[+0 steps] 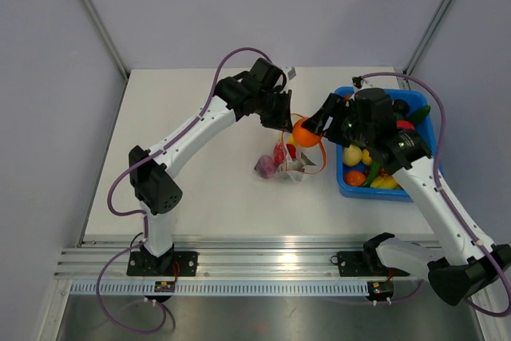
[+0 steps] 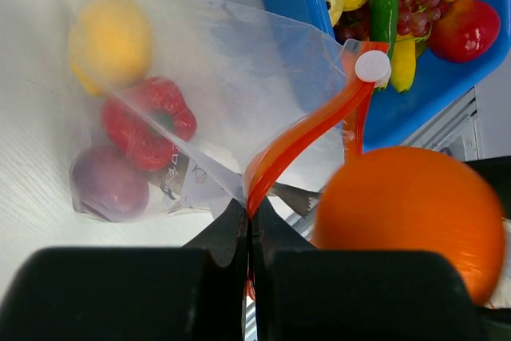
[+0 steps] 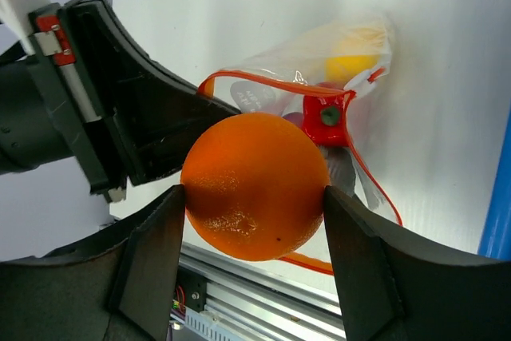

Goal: Place the food in the zip-top bag and seal the zipper
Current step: Place the fake fruit in the zipper food storage bag.

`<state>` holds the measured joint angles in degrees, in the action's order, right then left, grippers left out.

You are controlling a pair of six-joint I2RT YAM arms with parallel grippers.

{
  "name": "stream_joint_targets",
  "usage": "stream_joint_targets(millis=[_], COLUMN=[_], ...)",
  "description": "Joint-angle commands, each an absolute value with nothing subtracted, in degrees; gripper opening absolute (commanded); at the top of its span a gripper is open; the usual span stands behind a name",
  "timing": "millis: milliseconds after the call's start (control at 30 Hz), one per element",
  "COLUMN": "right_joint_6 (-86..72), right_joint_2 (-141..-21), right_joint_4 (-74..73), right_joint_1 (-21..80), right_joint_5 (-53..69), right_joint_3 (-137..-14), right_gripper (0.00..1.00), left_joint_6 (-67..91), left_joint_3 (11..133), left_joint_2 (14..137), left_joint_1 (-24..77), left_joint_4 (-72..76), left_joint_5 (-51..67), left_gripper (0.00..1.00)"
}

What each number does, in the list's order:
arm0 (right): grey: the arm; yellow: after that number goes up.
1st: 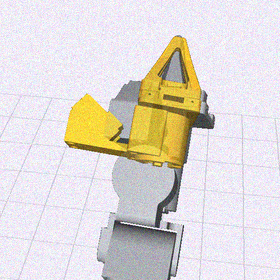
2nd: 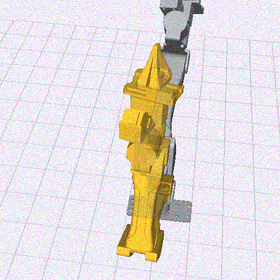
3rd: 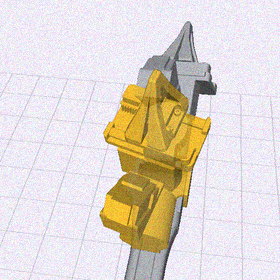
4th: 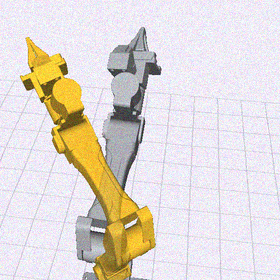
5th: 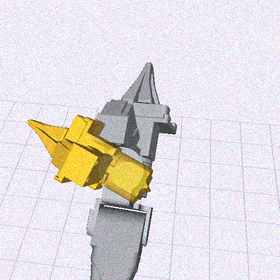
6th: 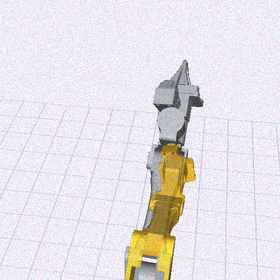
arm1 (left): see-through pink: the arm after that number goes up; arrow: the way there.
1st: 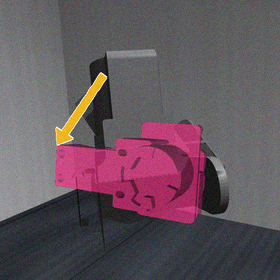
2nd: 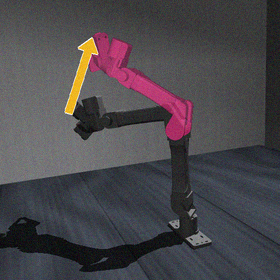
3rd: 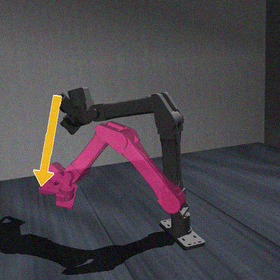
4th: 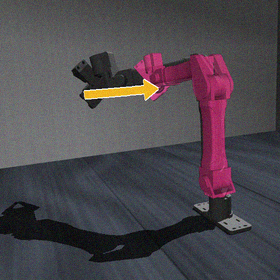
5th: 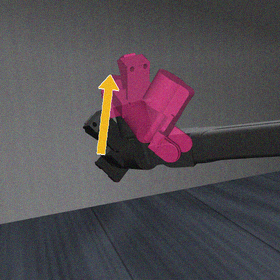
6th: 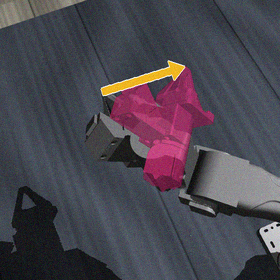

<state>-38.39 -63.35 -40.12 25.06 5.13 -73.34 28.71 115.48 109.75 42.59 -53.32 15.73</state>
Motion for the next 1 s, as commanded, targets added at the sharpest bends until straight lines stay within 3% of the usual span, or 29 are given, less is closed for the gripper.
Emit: stream_joint_targets(millis=[0, 200, 267, 300, 333, 467, 700, 867, 967], right_joint_6=[-40.5, -40.3, -40.3, -40.3, -40.2, -39.3, -37.2, -36.1, -36.0], right_joint_2=[-65.6, -69.2, -70.2, -70.9, -71.2, -71.6, -67.4, -61.8, -57.6], right_joint_4=[-34.8, -33.4, -32.8, -32.6, -32.4, -33.2, -37.0, -40.6, -42.5], right_joint_1=[26.7, 27.7, 27.8, 27.9, 28.0, 28.1, 28.2, 28.2, 28.2], right_joint_5=[0.4, -6.1, -7.0, -7.3, -7.5, -7.4, -7.6, -12.7, -16.8], right_joint_3=[-73.7, -71.1, -69.8, -69.6, -69.5, -70.0, -71.4, -69.1, -66.3], right_gripper=[0.35, 0.36, 0.41, 0.49, 0.63, 0.83, 0.88, 0.78, 0.77], left_joint_6=[27.9, 28.5, 29.2, 29.5, 30.1, 30.6, 31.6, 31.4, 31.1], left_joint_3=[117.1, 115.4, 114.6, 114.4, 114.4, 114.6, 112.9, 111.7, 110.8], left_joint_2=[107.8, 106.5, 105.9, 105.7, 105.5, 105.5, 105.5, 105.0, 104.6], left_joint_1=[42.8, 42.7, 42.6, 42.6, 42.6, 42.5, 41.9, 41.7, 41.7], left_joint_4=[-51.9, -50.1, -48.4, -47.7, -46.9, -46.5, -45.4, -45.5, -45.4], left_joint_5=[18.0, 21.9, 24.7, 25.5, 26.1, 28.1, 28.5, 27.3, 26.7], left_gripper=[0.0, 0.0, 0.0, 0.0, 0.0, 0.0, 0.0, 0.0, 0.0])
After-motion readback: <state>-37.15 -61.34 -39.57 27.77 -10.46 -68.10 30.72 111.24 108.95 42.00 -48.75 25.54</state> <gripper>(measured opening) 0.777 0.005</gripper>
